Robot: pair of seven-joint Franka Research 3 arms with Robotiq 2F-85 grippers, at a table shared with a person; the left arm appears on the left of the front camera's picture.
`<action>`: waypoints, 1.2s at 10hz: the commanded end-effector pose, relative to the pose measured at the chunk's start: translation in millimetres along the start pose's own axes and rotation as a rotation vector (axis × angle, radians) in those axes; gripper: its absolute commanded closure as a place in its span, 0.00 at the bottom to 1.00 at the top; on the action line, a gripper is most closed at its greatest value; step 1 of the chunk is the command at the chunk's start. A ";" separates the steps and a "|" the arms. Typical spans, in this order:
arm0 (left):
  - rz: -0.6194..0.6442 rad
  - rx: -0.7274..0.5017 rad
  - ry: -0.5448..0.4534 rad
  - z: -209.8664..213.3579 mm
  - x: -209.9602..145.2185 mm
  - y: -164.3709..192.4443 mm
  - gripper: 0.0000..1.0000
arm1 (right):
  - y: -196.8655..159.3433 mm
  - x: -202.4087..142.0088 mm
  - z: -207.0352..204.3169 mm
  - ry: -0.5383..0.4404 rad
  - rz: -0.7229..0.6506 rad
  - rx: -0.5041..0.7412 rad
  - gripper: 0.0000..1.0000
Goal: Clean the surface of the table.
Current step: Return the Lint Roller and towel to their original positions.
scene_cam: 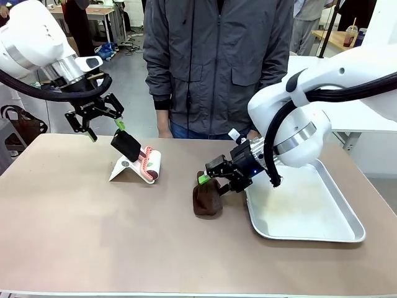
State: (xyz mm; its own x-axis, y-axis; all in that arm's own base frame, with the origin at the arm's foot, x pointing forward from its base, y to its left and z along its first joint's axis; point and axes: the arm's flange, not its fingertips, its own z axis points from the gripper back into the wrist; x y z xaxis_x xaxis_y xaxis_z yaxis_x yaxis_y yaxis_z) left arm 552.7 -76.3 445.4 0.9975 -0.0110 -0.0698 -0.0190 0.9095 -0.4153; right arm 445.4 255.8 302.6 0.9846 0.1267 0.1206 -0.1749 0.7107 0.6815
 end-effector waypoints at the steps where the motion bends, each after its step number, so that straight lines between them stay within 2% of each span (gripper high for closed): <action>1: -0.027 -0.024 0.002 22.6 -37.4 7.9 0.00 | 31.2 9.8 34.6 0.008 0.037 -0.113 0.00; 3: -0.043 -0.126 -0.001 52.6 -83.3 29.3 0.00 | 37.7 5.8 70.4 -0.035 0.024 -0.122 0.00; 4: -0.057 -0.191 0.004 61.9 -112.0 41.8 0.00 | 33.6 -2.2 88.6 -0.057 0.002 -0.066 0.00; 5: -0.085 -0.246 0.005 69.2 -140.8 55.5 0.00 | 25.5 -14.2 104.1 -0.072 -0.009 0.017 0.00; 6: -0.112 -0.283 0.064 73.7 -169.0 76.4 0.00 | 12.7 -33.3 115.5 0.005 0.055 0.163 0.00; 7: -0.125 -0.348 0.085 74.3 -186.4 97.5 0.00 | -1.7 -51.1 123.8 0.018 0.042 0.266 0.00; 9: -0.045 -0.472 0.045 62.5 -195.4 131.6 0.00 | -33.2 -85.8 137.3 0.011 0.053 0.489 0.00; 10: -0.011 -0.560 -0.035 60.1 -188.7 150.0 0.00 | -49.1 -102.5 147.6 -0.066 0.029 0.550 0.00; 11: -0.016 -0.591 -0.065 64.2 -183.7 160.8 0.00 | -57.5 -115.4 156.5 -0.117 0.030 0.584 0.00; 12: -0.040 -0.666 -0.145 68.1 -170.4 172.3 0.00 | -64.3 -123.8 164.0 -0.178 0.028 0.609 0.00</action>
State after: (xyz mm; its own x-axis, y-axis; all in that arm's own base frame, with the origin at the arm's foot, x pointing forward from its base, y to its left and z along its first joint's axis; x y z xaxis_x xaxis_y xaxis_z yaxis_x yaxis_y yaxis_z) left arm 365.6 108.8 446.1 0.9986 0.0409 -0.0325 -0.0491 0.5210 -0.8521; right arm 368.7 85.9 369.0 0.9823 0.0497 0.1807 -0.1872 0.2178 0.9579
